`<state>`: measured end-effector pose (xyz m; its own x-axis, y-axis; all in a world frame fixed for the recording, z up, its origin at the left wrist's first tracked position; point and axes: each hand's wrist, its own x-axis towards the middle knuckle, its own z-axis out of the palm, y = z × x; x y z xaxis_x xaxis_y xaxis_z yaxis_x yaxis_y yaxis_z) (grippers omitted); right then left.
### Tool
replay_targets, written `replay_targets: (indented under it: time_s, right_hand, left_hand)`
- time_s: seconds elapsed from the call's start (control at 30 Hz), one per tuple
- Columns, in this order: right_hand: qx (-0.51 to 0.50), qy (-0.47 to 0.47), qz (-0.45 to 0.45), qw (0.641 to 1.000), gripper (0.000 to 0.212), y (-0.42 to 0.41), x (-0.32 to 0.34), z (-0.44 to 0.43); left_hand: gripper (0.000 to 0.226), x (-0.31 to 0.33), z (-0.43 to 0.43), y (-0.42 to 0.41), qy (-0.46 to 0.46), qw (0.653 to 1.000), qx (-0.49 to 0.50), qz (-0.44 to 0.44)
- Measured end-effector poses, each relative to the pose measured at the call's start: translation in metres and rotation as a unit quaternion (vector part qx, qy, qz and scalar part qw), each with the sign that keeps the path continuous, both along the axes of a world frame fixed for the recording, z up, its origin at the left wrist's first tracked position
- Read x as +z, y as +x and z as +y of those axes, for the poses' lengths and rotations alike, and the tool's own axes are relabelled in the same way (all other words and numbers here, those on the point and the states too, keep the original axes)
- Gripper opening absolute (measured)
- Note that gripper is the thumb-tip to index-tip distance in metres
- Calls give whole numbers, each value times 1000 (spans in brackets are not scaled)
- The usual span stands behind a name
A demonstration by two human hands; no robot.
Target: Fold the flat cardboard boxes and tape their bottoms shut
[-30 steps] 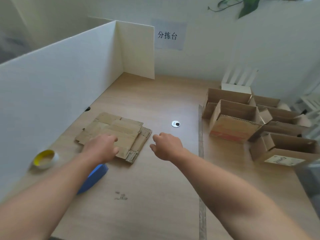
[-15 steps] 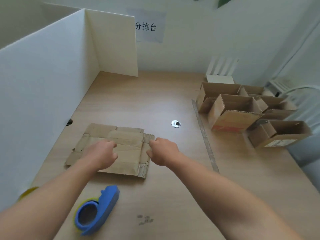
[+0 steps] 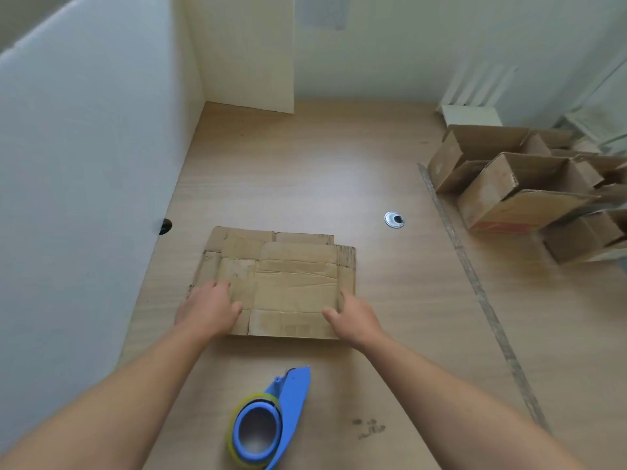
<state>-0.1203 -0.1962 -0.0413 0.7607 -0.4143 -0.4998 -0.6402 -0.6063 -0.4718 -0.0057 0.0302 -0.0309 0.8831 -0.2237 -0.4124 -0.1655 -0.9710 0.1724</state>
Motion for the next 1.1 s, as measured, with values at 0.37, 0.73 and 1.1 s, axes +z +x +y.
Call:
replay_targets:
  time_s: [0.37, 0.73, 1.1]
  right_hand:
    - [-213, 138, -73, 964, 55, 6, -19, -3]
    - [-248, 232, -179, 923, 25, -35, -9, -55]
    - [-223, 334, -241, 884, 36, -104, 25, -118]
  left_hand:
    - [88, -19, -4, -5, -133, 976, 165, 51]
    - [86, -6, -35, -40, -297, 933, 195, 51]
    - [69, 45, -90, -115, -505, 844, 184, 7]
